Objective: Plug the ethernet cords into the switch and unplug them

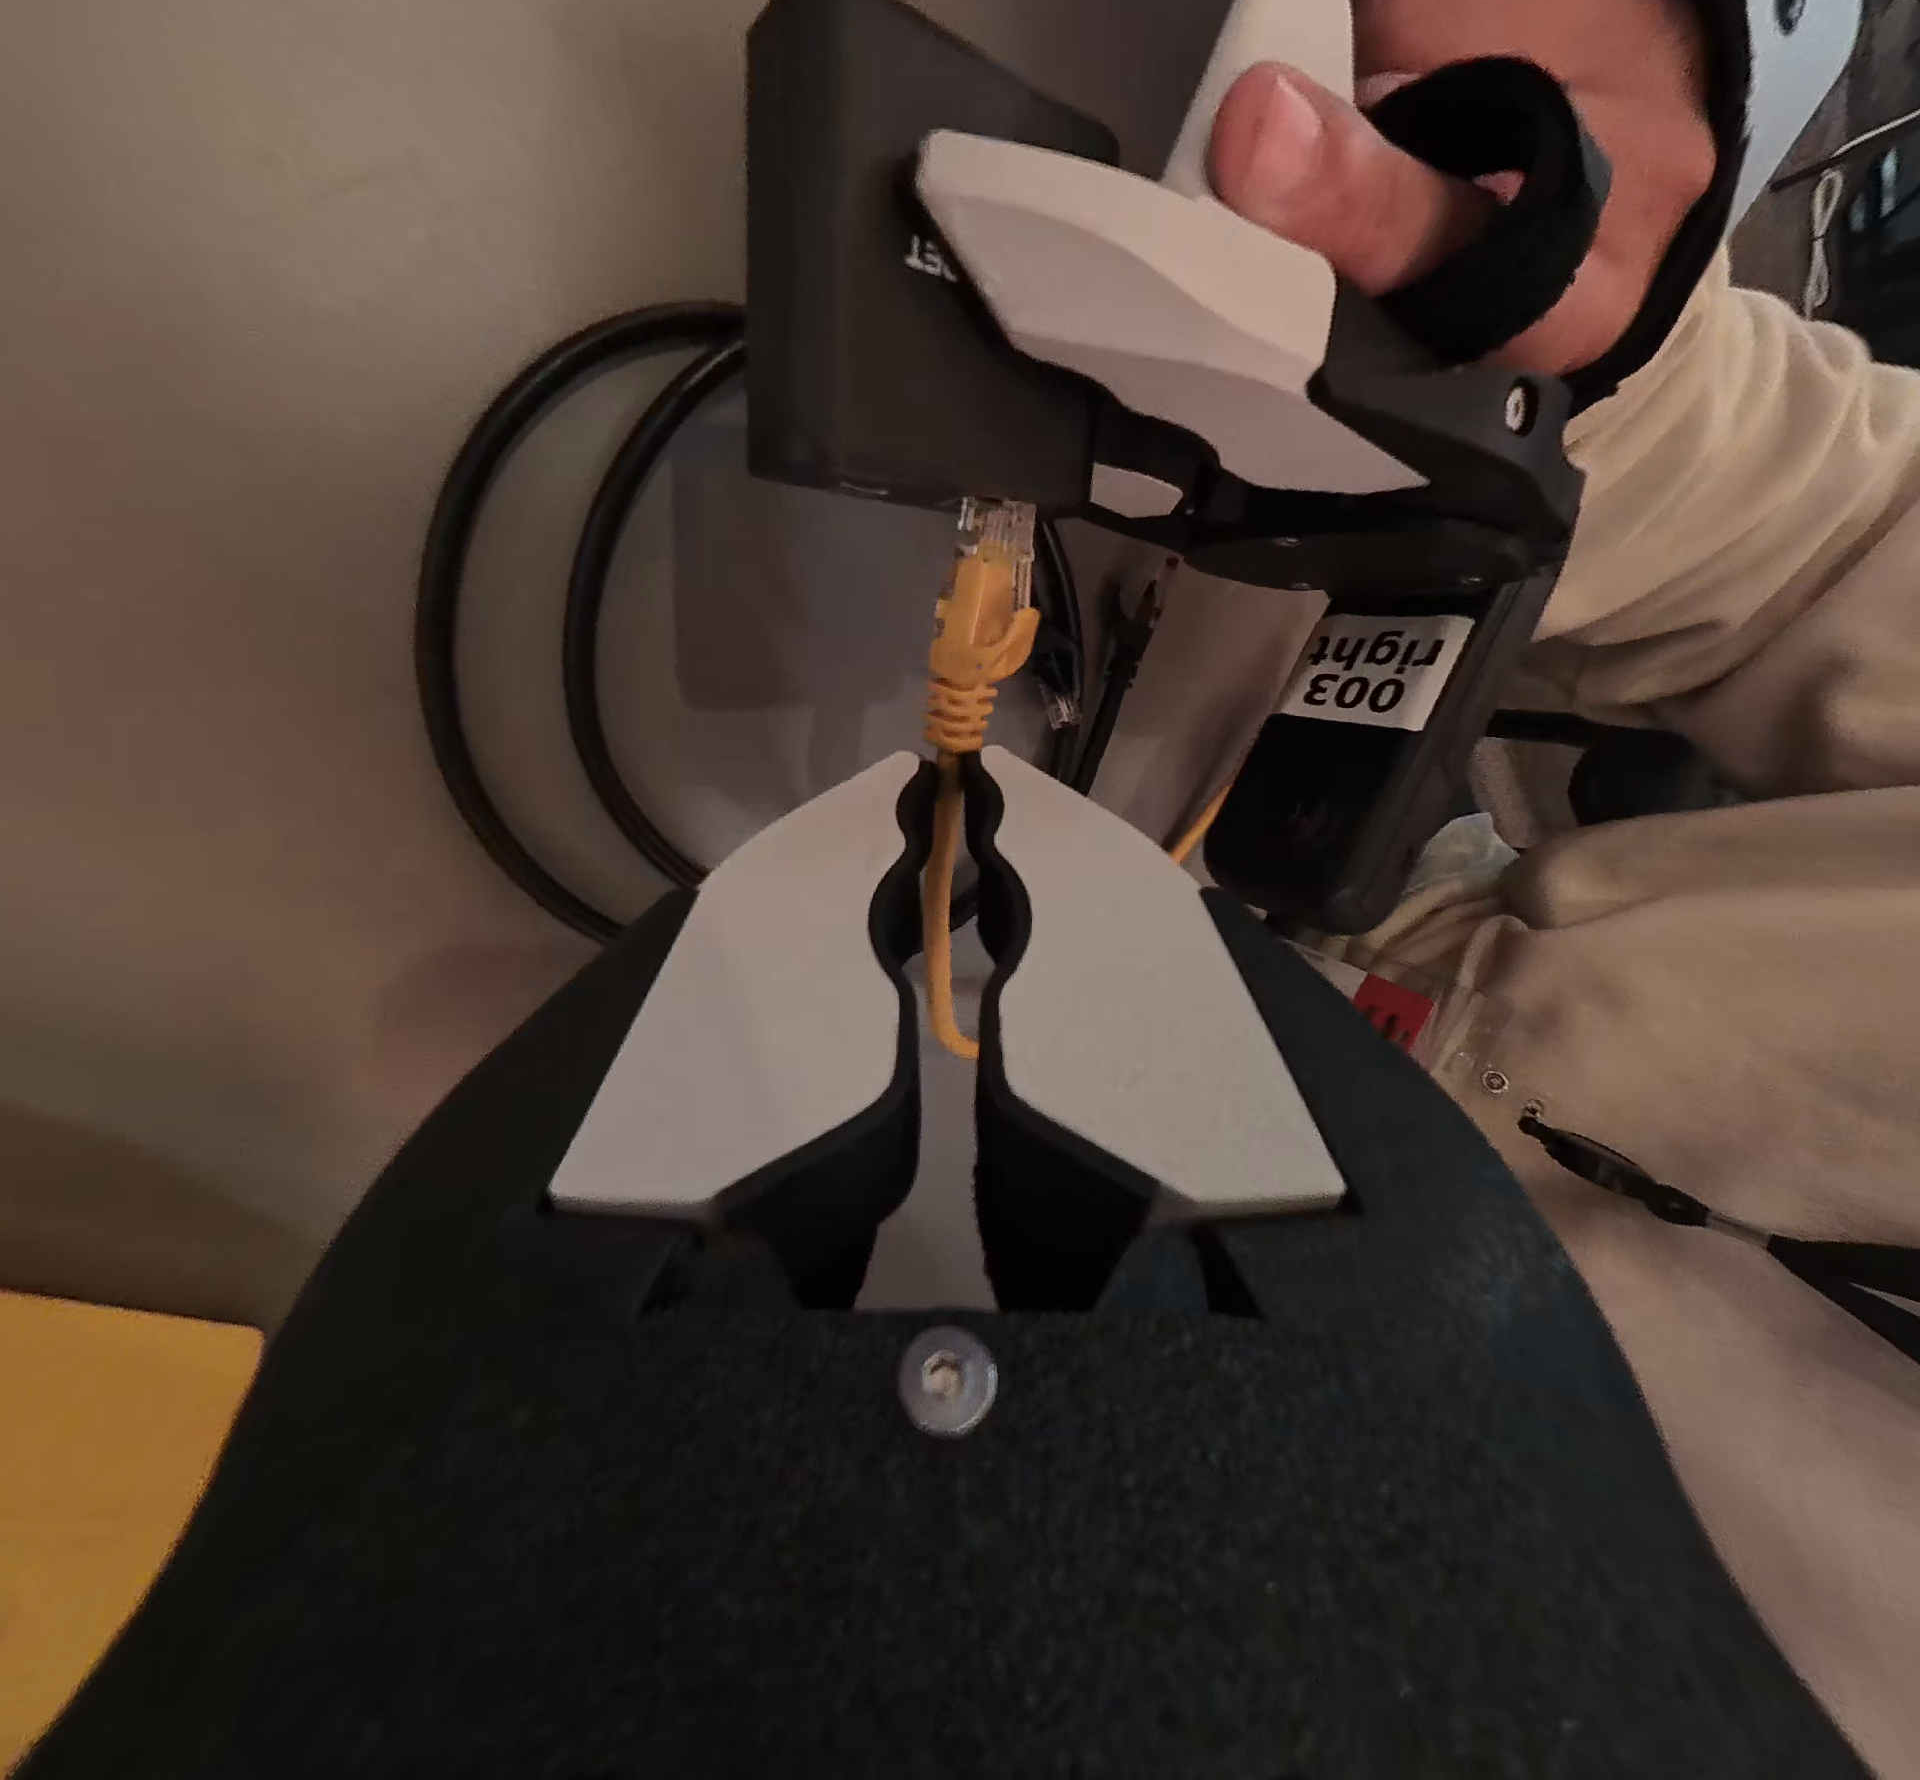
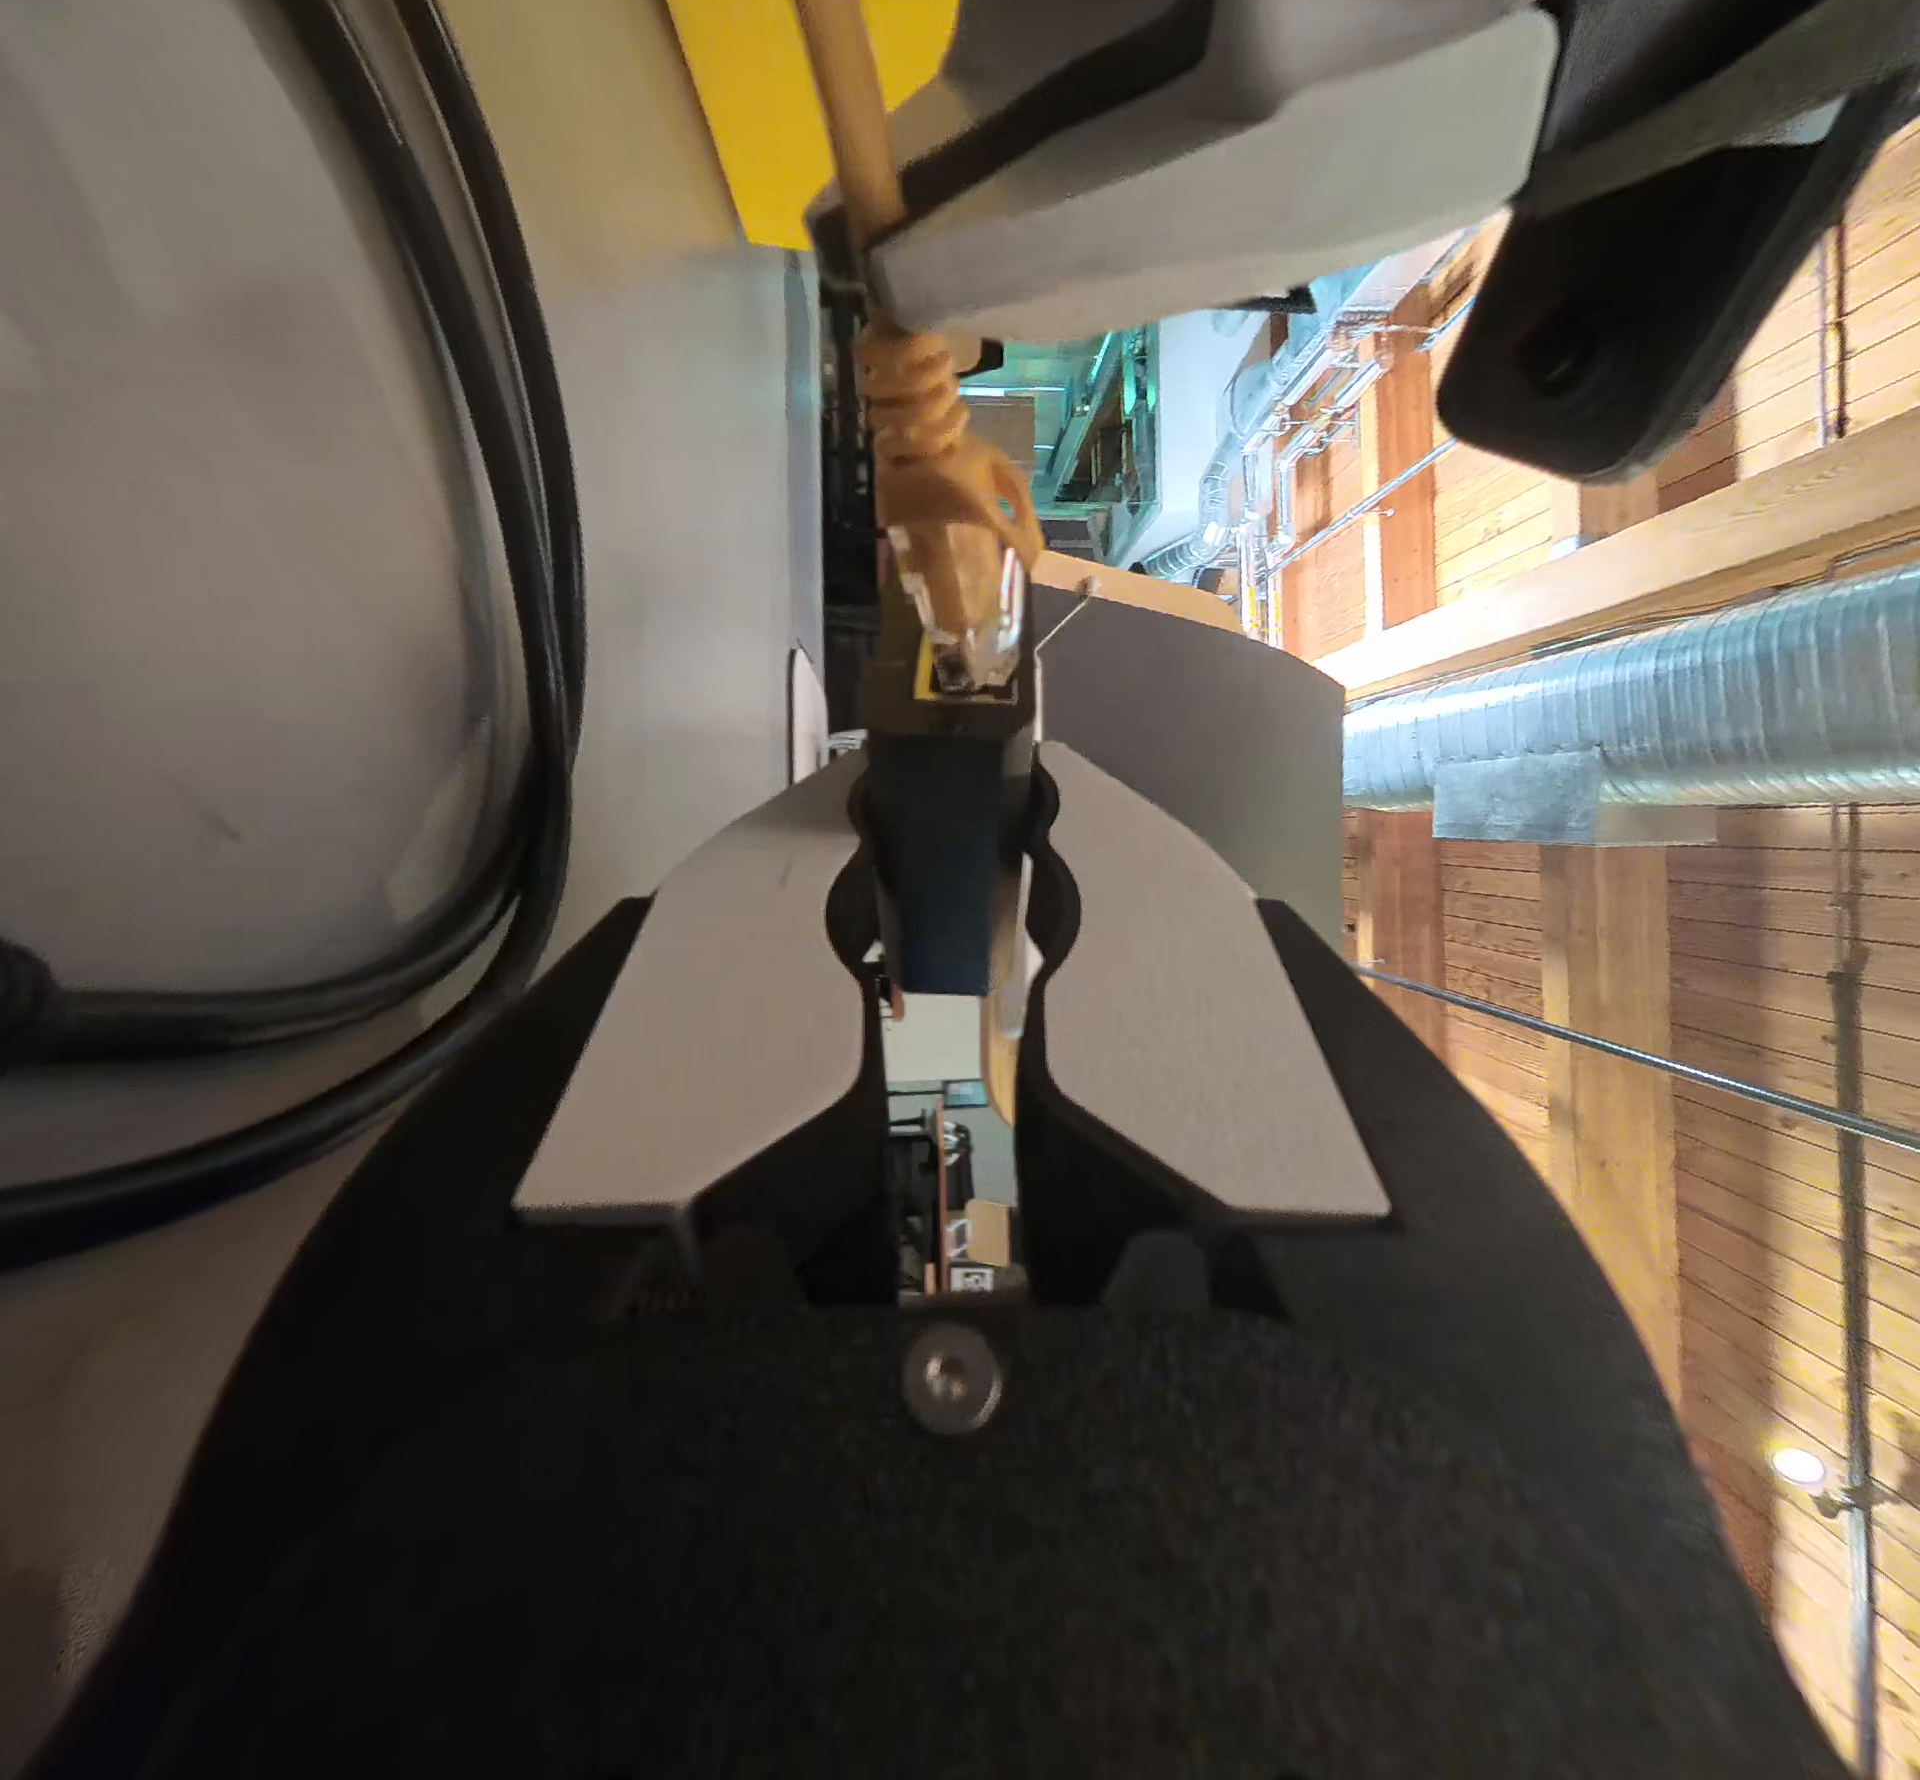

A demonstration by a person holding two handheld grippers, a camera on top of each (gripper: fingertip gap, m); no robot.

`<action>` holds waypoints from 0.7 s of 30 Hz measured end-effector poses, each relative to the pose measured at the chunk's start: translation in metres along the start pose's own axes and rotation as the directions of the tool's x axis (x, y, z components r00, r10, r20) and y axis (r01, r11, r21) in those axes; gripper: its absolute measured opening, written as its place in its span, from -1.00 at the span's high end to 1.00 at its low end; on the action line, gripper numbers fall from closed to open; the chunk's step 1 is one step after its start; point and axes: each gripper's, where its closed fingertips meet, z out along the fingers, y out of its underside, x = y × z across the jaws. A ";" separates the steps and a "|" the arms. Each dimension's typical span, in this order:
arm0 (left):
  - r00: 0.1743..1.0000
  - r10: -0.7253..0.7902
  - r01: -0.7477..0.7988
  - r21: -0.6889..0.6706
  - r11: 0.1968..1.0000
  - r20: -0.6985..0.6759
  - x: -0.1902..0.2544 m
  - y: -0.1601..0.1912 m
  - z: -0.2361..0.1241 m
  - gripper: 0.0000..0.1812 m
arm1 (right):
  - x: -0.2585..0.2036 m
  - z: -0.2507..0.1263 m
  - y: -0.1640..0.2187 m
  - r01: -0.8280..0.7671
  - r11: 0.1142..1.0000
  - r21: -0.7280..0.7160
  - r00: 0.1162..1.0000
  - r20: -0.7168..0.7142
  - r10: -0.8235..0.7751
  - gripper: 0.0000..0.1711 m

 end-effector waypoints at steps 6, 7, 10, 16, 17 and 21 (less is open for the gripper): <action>0.989 -0.049 0.060 0.080 0.995 -0.137 0.009 -0.010 -0.014 0.95 | 0.016 -0.002 0.005 -0.036 0.999 0.006 0.995 -0.092 0.037 0.72; 0.989 -0.050 0.061 0.081 0.995 -0.137 0.009 -0.010 -0.015 0.95 | 0.016 -0.002 0.004 -0.069 0.998 0.014 0.994 -0.087 0.070 0.73; 0.989 -0.040 0.055 0.102 0.993 -0.143 0.014 -0.016 -0.018 0.95 | 0.011 0.000 0.006 -0.326 0.945 0.018 0.945 0.013 0.326 0.72; 1.000 -0.006 0.006 0.032 0.999 -0.026 0.008 -0.021 -0.026 0.95 | 0.009 0.006 0.008 -0.371 0.929 -0.001 0.929 0.016 0.371 0.72; 1.000 -0.005 0.005 0.001 1.000 -0.026 0.007 -0.020 -0.027 0.95 | 0.009 0.006 0.007 -0.350 0.937 0.002 0.937 0.012 0.350 0.72; 0.990 0.038 -0.024 -0.099 0.995 0.139 -0.022 -0.011 -0.027 0.95 | 0.007 0.008 0.013 -0.351 0.936 -0.015 0.936 0.020 0.351 0.72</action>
